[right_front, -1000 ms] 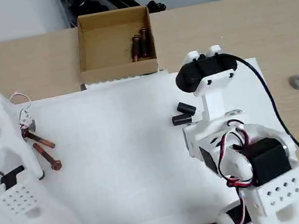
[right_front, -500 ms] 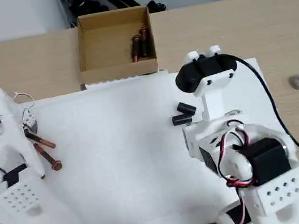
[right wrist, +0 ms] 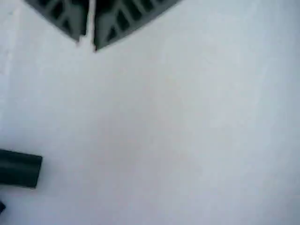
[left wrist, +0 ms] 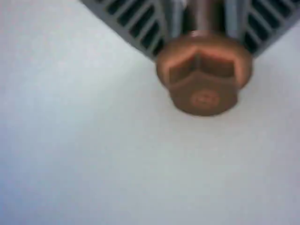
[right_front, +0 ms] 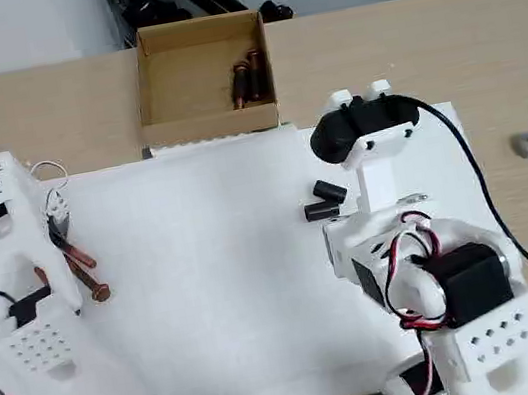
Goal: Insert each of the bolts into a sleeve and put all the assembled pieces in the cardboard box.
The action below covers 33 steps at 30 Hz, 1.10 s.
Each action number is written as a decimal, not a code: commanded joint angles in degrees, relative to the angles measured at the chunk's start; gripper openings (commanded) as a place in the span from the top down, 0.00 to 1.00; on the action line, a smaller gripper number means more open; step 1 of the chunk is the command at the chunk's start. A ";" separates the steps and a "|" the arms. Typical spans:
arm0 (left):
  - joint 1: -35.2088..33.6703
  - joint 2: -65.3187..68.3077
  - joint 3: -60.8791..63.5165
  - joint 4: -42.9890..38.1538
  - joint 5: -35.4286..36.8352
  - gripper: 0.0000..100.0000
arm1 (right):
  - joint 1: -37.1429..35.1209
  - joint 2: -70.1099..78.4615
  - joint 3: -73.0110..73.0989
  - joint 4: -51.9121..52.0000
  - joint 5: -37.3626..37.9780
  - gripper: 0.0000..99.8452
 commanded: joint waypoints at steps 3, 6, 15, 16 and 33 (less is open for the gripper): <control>0.79 -0.44 -6.55 5.54 0.18 0.99 | 0.66 -0.48 -0.35 -0.92 -2.64 1.00; 0.79 -0.44 -16.31 11.08 0.09 0.99 | 0.66 -0.31 -0.35 -0.40 -6.33 1.00; 0.88 -9.49 -26.86 15.03 -5.36 0.99 | 0.75 7.08 -0.70 1.98 -12.57 1.00; 1.23 -11.08 -25.45 14.86 -5.63 0.99 | 0.75 8.04 -0.70 1.80 -13.36 1.00; 8.79 -27.78 -18.77 14.86 -26.37 0.99 | 9.63 23.34 -0.70 -4.09 -25.41 1.00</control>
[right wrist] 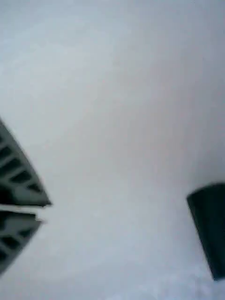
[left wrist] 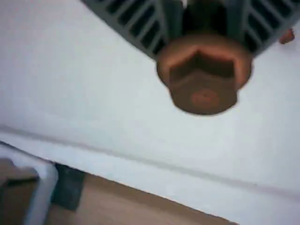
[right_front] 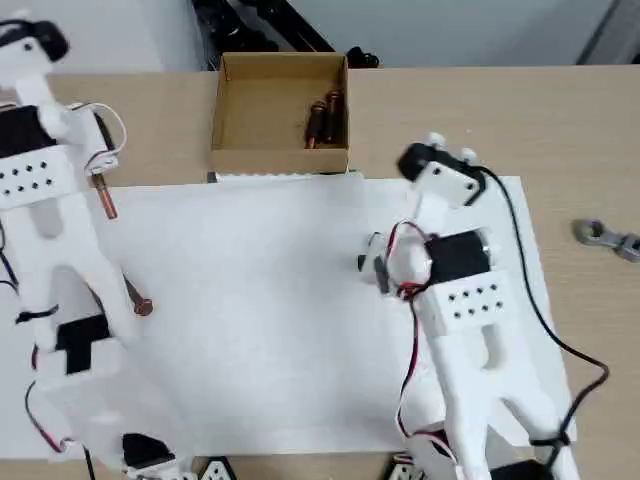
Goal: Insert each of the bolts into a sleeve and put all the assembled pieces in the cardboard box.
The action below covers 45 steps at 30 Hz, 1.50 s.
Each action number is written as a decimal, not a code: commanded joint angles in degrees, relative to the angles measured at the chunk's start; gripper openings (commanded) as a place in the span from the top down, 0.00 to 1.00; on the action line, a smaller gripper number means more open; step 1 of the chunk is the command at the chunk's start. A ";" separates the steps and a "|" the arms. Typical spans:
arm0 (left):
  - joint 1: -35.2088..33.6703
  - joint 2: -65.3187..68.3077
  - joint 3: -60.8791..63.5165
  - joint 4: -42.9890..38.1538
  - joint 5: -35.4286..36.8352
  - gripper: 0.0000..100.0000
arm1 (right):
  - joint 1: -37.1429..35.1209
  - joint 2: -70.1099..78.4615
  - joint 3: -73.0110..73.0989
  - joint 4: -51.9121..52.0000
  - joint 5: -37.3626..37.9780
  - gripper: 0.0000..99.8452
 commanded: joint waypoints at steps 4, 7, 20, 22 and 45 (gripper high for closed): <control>1.93 -10.46 6.46 0.88 -5.45 0.99 | 7.25 0.22 -0.70 2.86 -0.70 0.99; 1.93 -13.71 9.45 0.53 -5.54 0.99 | 7.25 0.22 -0.70 3.74 -0.97 0.97; 11.60 -37.10 21.41 0.44 -7.65 0.99 | 7.52 0.31 -0.35 6.99 -2.02 0.82; 11.69 -40.79 22.90 0.44 -7.65 0.99 | 7.52 0.31 -0.26 6.90 -3.43 0.82; 11.60 -55.91 34.51 0.53 -7.82 0.99 | 12.18 18.68 -0.35 -0.84 -3.78 0.82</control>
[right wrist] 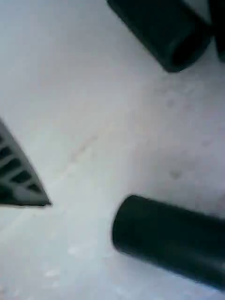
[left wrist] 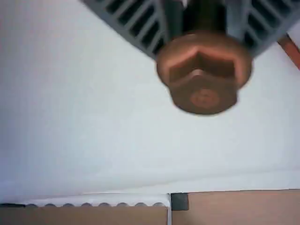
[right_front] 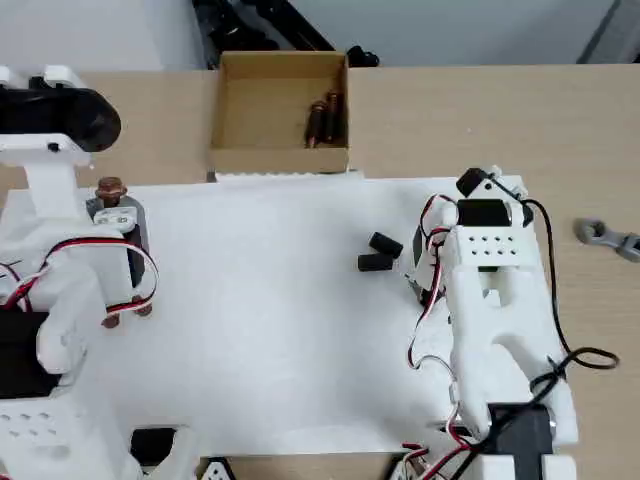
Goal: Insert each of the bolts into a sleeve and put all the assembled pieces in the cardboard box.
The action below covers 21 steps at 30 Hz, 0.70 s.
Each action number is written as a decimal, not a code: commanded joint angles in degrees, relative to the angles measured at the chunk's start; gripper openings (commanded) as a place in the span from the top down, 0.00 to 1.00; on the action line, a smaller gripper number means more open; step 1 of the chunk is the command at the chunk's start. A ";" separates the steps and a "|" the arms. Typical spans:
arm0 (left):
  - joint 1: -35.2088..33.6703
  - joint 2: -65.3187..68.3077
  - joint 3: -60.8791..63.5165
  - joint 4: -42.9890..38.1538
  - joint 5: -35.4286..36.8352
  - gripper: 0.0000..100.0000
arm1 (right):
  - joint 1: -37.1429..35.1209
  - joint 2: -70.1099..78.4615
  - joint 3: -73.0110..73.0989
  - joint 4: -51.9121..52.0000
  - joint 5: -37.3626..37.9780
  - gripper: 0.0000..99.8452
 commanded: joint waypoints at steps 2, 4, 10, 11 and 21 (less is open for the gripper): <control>0.35 -1.23 -0.13 0.44 -0.26 0.99 | 0.57 2.24 -0.35 -0.66 -0.35 0.82; 0.35 -1.23 -0.13 0.44 -0.26 0.99 | 0.57 4.18 -0.35 -0.75 -0.35 0.82; 0.35 -1.23 -0.13 0.44 -0.26 0.99 | 0.66 9.36 -0.35 -3.82 -0.35 0.82; 0.18 -1.32 -0.13 0.44 -0.26 0.99 | 0.66 9.89 -0.35 -4.44 -0.35 0.82; 0.18 -1.32 -0.13 0.44 -0.26 0.99 | 0.66 10.59 -0.35 -5.58 -0.35 0.82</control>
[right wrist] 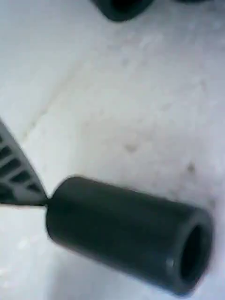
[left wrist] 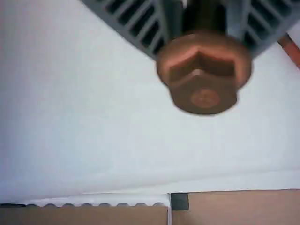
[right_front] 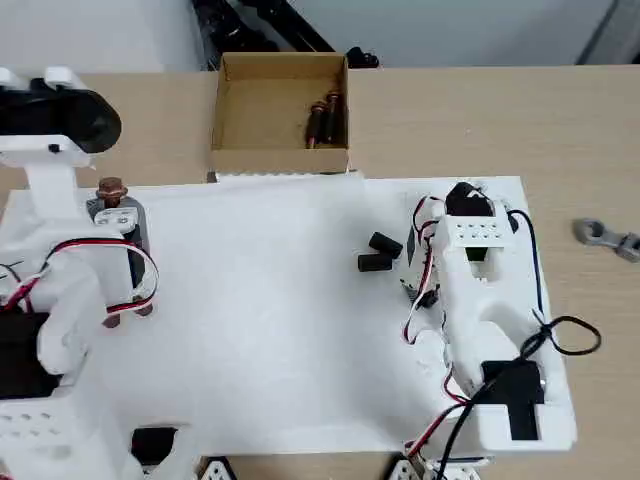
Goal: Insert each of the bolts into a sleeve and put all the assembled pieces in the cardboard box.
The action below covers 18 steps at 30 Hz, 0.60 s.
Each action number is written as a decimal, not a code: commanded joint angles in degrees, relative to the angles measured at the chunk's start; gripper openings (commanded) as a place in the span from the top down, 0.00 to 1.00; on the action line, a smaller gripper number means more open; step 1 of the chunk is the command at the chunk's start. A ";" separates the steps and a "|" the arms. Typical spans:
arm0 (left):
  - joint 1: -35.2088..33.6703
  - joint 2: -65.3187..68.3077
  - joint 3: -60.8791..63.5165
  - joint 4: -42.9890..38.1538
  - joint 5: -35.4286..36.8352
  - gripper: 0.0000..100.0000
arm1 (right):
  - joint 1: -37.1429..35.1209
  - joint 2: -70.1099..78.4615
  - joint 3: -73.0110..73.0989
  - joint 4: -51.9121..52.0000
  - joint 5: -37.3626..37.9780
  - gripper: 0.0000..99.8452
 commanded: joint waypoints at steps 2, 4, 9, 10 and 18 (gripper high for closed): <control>0.18 -1.23 -0.13 0.44 -0.26 0.99 | 0.48 -0.13 -0.35 -0.66 -0.35 0.82; 0.18 -1.23 -0.13 0.44 -0.26 0.99 | 0.48 -0.13 -0.35 -0.66 -0.35 0.82; 0.35 -1.23 -0.13 0.44 -0.09 0.99 | 0.48 -0.13 -0.35 -0.66 -0.35 0.87; 0.35 -1.23 -0.13 0.44 -0.09 0.99 | 0.48 -0.13 -0.35 -0.66 -0.35 0.91; 0.35 -1.32 -0.13 0.44 -0.18 0.99 | 0.48 -0.13 -0.35 -0.22 -0.35 0.98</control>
